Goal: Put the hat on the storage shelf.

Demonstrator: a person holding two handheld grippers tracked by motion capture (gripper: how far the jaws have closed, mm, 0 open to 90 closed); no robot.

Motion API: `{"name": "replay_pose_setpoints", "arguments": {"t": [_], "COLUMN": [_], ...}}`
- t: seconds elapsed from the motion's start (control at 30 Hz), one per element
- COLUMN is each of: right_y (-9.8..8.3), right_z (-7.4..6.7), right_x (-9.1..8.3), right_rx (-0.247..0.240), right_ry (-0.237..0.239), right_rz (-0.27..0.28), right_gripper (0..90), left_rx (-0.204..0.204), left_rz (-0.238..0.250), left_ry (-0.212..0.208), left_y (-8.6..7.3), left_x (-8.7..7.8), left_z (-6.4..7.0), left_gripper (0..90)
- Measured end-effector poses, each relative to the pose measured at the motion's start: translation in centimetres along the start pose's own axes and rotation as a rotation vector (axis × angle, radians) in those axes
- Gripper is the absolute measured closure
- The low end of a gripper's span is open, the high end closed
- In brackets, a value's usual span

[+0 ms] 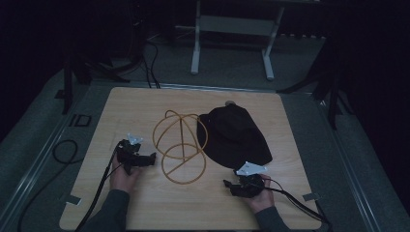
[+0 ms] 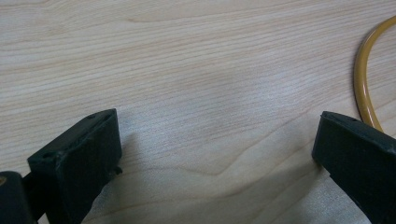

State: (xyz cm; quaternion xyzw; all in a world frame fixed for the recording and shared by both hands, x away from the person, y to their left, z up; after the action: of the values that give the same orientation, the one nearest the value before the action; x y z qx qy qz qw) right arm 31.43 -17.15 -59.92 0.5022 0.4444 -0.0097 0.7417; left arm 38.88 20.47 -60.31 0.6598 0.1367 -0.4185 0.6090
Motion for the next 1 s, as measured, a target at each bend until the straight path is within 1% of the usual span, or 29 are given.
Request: {"name": "replay_pose_setpoints", "arguments": {"t": [0.07,0.13,0.17,0.2,0.23,0.27,0.3,0.33,0.37,0.43,0.47,0.5,0.53,0.57,0.6,0.63,0.67,0.73,0.83,0.9,1.0], "right_y": [0.1,0.1,0.0,0.0,0.0,0.0,0.1,0.2,0.5,0.9,0.9,1.5,1.7,1.7,2.1,2.1,2.3,2.4,2.7,2.7,2.9], "right_z": [-0.1,-0.1,-0.1,-0.1,0.0,0.0,0.1,0.1,0.3,0.5,0.5,0.8,0.9,0.9,1.3,1.3,1.8,1.9,2.6,2.8,3.0], "right_x": [-0.3,-0.4,-0.6,-0.6,-0.8,-0.8,-0.8,-1.0,-1.3,-1.7,-1.7,-2.3,-2.5,-2.5,-2.8,-2.8,-3.0,-3.1,-3.4,-3.6,-3.8], "right_rx": [-0.015,-0.021,-0.035,-0.035,-0.05,-0.05,-0.057,-0.071,-0.106,-0.142,-0.142,-0.158,-0.17,-0.17,-0.198,-0.198,-0.22,-0.226,-0.234,-0.24,-0.247], "right_ry": [0.016,0.024,0.029,0.029,0.031,0.031,0.038,0.044,0.036,0.026,0.026,0.028,0.029,0.029,0.018,0.018,0.008,0.005,0.025,0.026,0.027], "right_rz": [-0.029,-0.034,-0.046,-0.046,-0.066,-0.066,-0.077,-0.088,-0.114,-0.129,-0.129,-0.14,-0.144,-0.144,-0.152,-0.152,-0.167,-0.169,-0.197,-0.217,-0.224], "right_gripper": [51.2,52.1,53.8,53.8,54.2,54.2,54.1,54.1,54.2,54.0,54.0,53.8,53.9,53.9,53.9,53.9,54.2,55.0,56.4,56.6,57.9], "left_rx": [0.0,0.0,0.0,0.0,0.0,0.0,0.0,0.001,0.001,0.001,0.001,0.0,0.0,0.0,-0.002,-0.001,-0.001,-0.002,-0.002,-0.002,-0.002], "left_rz": [0.0,0.0,0.0,0.0,0.0,0.0,0.0,0.0,0.0,0.0,0.0,0.0,0.0,0.0,0.002,0.002,0.002,0.002,0.002,0.003,0.002], "left_ry": [0.0,0.0,0.0,0.0,0.0,0.0,0.0,0.0,0.0,0.0,0.0,0.0,0.0,0.0,0.0,0.0,0.0,0.0,0.0,0.0,0.0], "left_y": [0.0,0.0,0.0,0.0,0.0,0.0,0.0,0.0,0.0,0.0,0.0,0.0,0.0,0.0,0.0,0.0,0.0,0.0,0.0,0.0,0.0], "left_x": [0.0,0.0,0.0,0.0,0.0,0.0,0.0,0.0,0.0,0.0,0.0,0.0,0.0,0.0,0.0,0.0,0.0,0.0,0.0,0.0,0.0], "left_z": [0.0,0.0,0.0,0.0,0.0,0.0,0.0,0.0,0.0,0.0,0.0,0.0,0.0,0.0,0.0,0.0,0.0,0.0,0.0,0.0,0.0], "left_gripper": [1.5,1.5,1.5,1.5,1.5,1.5,1.5,1.5,1.5,1.5,1.5,1.5,1.5,1.5,1.5,1.5,1.5,1.5,1.5,1.5,1.5]}}
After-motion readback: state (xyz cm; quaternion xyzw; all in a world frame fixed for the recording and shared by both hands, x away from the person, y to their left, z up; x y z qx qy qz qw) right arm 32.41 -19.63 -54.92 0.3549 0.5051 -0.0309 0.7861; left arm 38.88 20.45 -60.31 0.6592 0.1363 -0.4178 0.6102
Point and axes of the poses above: each handheld gripper's, and its own axes: x roughly forward along the jaws, y roughly out of its top, z roughly to its right, the point moved 5 cm from there along x, roughly forward along the jaws, and after that the axes turned 8 degrees about -y, right-handed, at the moved point
